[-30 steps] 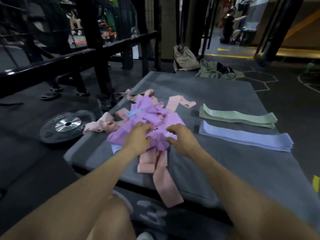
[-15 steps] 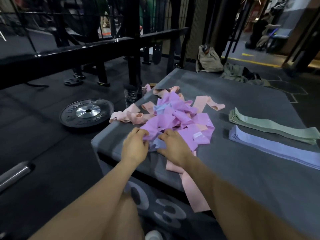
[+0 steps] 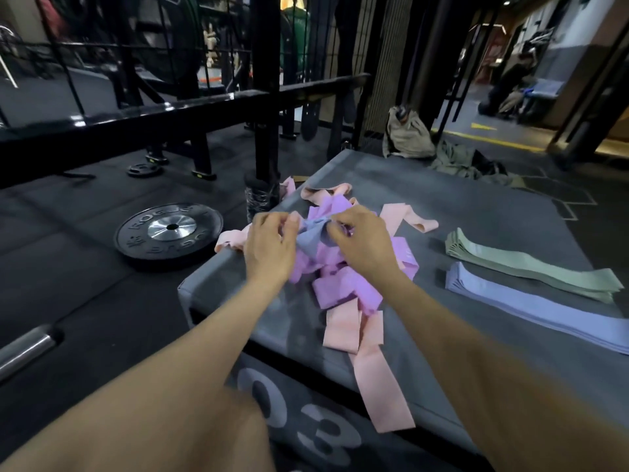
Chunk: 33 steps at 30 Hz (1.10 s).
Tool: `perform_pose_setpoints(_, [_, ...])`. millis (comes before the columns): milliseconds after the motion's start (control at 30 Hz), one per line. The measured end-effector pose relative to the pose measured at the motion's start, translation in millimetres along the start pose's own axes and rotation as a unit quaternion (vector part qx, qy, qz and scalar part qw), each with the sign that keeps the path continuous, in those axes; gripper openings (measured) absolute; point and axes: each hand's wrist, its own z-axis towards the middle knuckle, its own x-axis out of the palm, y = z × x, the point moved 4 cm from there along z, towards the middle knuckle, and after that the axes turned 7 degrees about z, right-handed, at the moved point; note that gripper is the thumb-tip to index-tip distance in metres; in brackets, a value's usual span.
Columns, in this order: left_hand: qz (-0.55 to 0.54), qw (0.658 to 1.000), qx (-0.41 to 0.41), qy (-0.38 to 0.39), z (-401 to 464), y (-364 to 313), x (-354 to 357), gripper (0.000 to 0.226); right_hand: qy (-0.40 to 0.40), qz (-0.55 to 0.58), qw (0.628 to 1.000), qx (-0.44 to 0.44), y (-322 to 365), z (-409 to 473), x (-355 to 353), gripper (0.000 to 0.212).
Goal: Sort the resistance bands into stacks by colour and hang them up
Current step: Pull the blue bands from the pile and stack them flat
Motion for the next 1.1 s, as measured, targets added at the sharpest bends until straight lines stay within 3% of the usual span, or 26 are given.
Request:
perform_pose_setpoints(100, [-0.042,0.999,0.02,0.001,2.6,-22.0,2.7,0.041,-0.016,0.025,0.999,0.045,-4.4,2.5,-22.5,0.036])
perform_pose_setpoints(167, [-0.081,0.996,0.026,0.029,-4.2,-37.1,14.9,0.033,-0.031,0.052,0.995,0.082,-18.7,-0.8,-35.9,0.019])
perform_pose_setpoints(300, [-0.199,0.973,0.02,0.117,-24.2,-58.1,57.5,0.024,-0.053,0.11,0.985,0.125,-53.0,-17.1,-61.8,0.009])
perform_pose_setpoints(400, [-0.174,0.981,0.044,0.069,-36.2,-70.8,77.2,0.034,-0.062,0.134,0.978,0.151,-79.0,-32.4,-80.3,0.008])
perform_pose_setpoints(500, [-0.149,0.985,0.069,0.048,-49.5,-83.4,94.6,0.028,-0.078,0.135,0.972,0.175,-103.3,-50.0,-92.5,0.007])
perform_pose_setpoints(633, [-0.143,0.963,0.118,0.197,-69.3,-95.4,128.6,0.03,-0.096,0.183,0.958,0.198,-126.6,-69.5,-97.2,0.008])
perform_pose_setpoints(700, [-0.114,0.959,0.136,0.219,-74.3,-102.5,136.0,0.024,-0.1,0.216,0.948,0.214,-133.5,-73.0,-96.6,0.014])
perform_pose_setpoints(800, [-0.129,0.966,0.125,0.184,-71.9,-111.2,131.6,0.008,-0.093,0.303,0.916,0.247,-132.3,-73.7,-96.8,0.022])
perform_pose_setpoints(900, [-0.128,0.972,0.11,0.166,-65.6,-107.1,127.7,0.017,-0.04,0.443,0.854,0.269,-124.2,-78.9,-93.0,0.021])
perform_pose_setpoints(1000, [-0.172,0.964,0.039,0.198,-61.5,-96.5,129.7,0.018,0.005,0.453,0.856,0.25,-119.9,-83.6,-88.9,0.01])
perform_pose_setpoints(1100, [-0.23,0.951,-0.029,0.204,-63.5,-97.9,126.2,0.005,-0.019,0.444,0.86,0.251,-120.2,-82.5,-92.9,0.01])
